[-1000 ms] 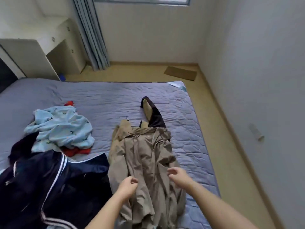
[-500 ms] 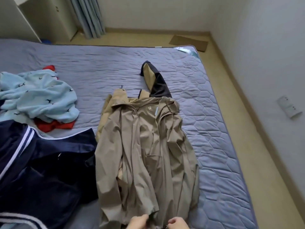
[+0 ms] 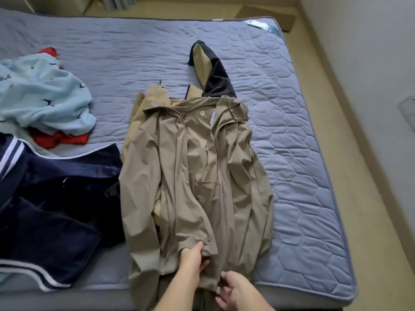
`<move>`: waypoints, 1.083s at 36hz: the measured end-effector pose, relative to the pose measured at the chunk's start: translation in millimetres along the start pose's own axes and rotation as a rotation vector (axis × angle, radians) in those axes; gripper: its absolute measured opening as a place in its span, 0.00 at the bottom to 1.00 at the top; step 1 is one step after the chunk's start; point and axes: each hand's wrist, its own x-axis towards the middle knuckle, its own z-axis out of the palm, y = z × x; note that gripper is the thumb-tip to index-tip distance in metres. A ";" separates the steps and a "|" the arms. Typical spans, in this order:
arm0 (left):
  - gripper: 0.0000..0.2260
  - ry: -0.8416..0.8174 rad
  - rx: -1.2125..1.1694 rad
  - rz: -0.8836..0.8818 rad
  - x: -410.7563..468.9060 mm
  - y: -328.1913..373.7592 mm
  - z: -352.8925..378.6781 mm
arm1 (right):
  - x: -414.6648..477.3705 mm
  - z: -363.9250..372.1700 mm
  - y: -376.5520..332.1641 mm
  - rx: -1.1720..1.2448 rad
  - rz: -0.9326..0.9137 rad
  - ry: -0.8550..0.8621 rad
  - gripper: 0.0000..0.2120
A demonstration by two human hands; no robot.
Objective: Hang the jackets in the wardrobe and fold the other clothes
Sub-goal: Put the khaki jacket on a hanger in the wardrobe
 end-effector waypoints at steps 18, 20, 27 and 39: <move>0.07 -0.096 0.129 0.009 -21.4 1.8 -12.0 | -17.8 -9.9 1.9 0.105 0.039 -0.060 0.12; 0.07 -0.095 0.136 0.012 -21.2 1.5 -13.1 | -16.8 -9.3 2.2 0.114 0.058 -0.067 0.12; 0.07 -0.081 0.201 0.028 -20.9 -0.5 -17.0 | -20.4 -9.1 5.7 0.110 0.103 -0.150 0.08; 0.07 -0.151 0.628 0.026 -31.2 -0.9 -40.3 | -32.7 -6.1 11.3 0.130 0.063 -0.336 0.05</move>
